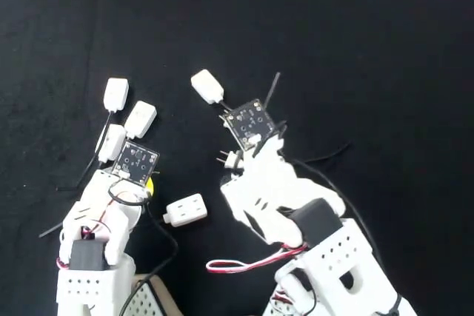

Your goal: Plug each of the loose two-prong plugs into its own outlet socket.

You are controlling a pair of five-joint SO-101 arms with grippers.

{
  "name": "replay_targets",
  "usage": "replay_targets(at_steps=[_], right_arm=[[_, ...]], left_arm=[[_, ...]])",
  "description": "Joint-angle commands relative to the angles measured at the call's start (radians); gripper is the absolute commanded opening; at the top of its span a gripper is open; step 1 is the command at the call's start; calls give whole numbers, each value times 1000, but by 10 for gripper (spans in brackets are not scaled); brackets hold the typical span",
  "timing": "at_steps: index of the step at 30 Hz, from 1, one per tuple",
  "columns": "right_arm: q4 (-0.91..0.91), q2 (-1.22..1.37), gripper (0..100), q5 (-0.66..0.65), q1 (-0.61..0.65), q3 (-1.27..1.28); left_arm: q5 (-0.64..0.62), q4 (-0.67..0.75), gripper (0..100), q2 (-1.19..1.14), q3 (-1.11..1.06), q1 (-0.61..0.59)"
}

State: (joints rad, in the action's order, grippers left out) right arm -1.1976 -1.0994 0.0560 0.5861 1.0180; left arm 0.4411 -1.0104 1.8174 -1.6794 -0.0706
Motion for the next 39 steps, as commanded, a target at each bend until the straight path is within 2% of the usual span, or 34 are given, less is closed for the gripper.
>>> replay_targets(at_steps=[1, 16, 22, 28, 32, 39], right_arm=[[28, 2, 11, 11, -15, 4], [29, 2, 11, 11, -15, 1], [81, 21, 11, 12, -17, -5], [60, 300, 11, 66, -126, -133], [9, 515, 11, 66, -130, -219], [6, 593, 11, 66, -129, -234]], left_arm=[[5, -5, 173, 2, -19, 4], [5, -5, 173, 2, -19, 4], [5, -5, 173, 2, -19, 4], [5, -5, 173, 2, -19, 4], [5, -5, 173, 2, -19, 4], [5, -5, 173, 2, -19, 4]])
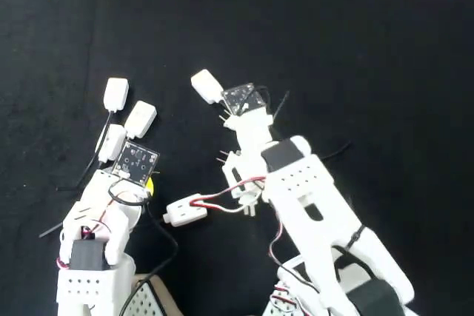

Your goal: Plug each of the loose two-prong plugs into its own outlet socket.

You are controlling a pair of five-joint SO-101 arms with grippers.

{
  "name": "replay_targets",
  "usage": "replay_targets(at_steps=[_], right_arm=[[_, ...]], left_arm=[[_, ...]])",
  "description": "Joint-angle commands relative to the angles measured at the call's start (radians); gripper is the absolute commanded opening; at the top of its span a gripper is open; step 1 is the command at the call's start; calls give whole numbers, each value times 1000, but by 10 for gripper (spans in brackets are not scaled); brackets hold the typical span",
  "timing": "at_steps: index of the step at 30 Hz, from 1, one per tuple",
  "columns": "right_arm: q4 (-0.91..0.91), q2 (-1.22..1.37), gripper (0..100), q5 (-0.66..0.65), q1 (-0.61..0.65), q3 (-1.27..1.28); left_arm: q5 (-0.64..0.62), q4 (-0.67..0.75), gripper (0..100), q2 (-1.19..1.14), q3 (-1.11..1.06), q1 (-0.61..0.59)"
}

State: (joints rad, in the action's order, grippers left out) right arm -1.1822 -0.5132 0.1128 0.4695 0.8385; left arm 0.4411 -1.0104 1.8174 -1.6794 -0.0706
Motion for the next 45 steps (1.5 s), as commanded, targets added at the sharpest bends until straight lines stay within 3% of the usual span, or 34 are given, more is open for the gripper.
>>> replay_targets(at_steps=[1, 37, 45], right_arm=[[-9, 7, 11, 11, -12, -54], [2, 1, 11, -14, 43, 10], [-72, -240, 11, -26, 43, 47]], left_arm=[[5, -5, 173, 2, -19, 4], [5, -5, 173, 2, -19, 4], [5, -5, 173, 2, -19, 4]])
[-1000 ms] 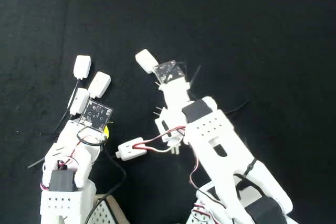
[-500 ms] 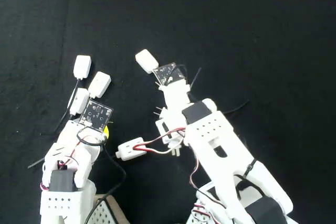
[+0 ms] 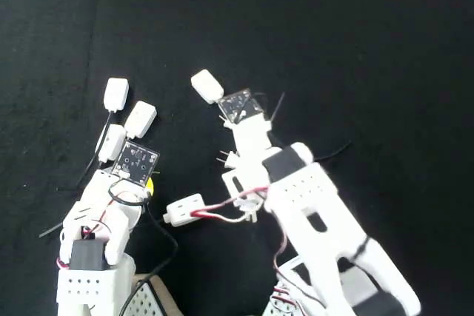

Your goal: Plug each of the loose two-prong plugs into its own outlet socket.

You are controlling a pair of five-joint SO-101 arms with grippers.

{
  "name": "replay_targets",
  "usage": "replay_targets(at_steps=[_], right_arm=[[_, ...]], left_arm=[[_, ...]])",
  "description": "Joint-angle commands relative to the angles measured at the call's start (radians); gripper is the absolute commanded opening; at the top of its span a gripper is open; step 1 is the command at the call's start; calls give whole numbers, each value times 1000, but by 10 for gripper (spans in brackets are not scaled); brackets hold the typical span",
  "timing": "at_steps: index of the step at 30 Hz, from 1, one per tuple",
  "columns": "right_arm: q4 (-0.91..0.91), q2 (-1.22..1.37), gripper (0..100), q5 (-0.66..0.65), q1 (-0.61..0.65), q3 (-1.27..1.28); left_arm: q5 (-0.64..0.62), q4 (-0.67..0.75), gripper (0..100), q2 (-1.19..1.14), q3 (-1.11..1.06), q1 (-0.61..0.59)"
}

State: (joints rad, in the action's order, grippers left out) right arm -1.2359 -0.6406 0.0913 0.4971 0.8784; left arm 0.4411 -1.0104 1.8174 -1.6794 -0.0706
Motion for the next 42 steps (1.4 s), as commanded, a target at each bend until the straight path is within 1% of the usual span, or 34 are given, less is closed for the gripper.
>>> replay_targets(at_steps=[1, 8, 12, 18, 24, 35, 39, 42], right_arm=[[-18, -157, 11, -5, 15, 22], [-14, -456, 11, 3, 15, 114], [-11, -499, 11, 3, 14, 136], [26, -418, 11, 5, 11, 137], [69, -254, 11, 35, 8, 117], [52, 53, 11, 38, 6, 12], [3, 125, 11, 38, 6, -44], [3, 151, 11, 38, 6, -53]], left_arm=[[5, -5, 173, 2, -19, 4], [5, -5, 173, 2, -19, 4], [5, -5, 173, 2, -19, 4], [5, -5, 173, 2, -19, 4], [5, -5, 173, 2, -19, 4], [5, -5, 173, 2, -19, 4], [5, -5, 173, 2, -19, 4], [5, -5, 173, 2, -19, 4]])
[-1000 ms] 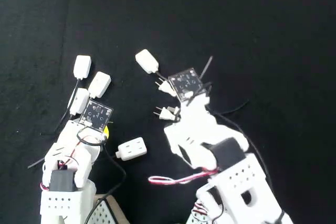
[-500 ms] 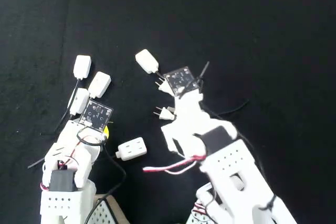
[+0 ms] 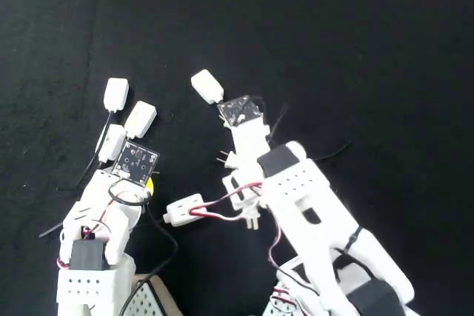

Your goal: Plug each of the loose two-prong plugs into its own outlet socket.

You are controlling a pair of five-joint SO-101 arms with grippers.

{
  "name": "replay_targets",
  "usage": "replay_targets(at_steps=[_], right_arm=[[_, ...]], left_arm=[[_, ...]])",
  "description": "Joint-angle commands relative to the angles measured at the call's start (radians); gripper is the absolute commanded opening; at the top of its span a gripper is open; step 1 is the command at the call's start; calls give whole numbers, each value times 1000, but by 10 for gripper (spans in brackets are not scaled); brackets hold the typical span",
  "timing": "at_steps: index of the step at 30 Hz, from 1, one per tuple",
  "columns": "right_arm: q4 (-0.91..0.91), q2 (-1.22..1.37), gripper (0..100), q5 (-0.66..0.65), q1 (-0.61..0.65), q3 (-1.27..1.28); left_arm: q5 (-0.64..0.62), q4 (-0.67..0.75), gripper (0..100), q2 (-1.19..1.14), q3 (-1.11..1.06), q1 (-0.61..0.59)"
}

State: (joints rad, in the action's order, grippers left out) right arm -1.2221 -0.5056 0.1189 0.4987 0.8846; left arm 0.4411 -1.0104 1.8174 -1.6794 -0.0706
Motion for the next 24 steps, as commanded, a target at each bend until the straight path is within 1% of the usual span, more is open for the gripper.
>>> replay_targets(at_steps=[1, 24], right_arm=[[-11, 21, 11, 11, 5, -61], [-8, 24, 11, 3, 11, -39]], left_arm=[[5, -5, 173, 2, -19, 4], [5, -5, 173, 2, -19, 4]])
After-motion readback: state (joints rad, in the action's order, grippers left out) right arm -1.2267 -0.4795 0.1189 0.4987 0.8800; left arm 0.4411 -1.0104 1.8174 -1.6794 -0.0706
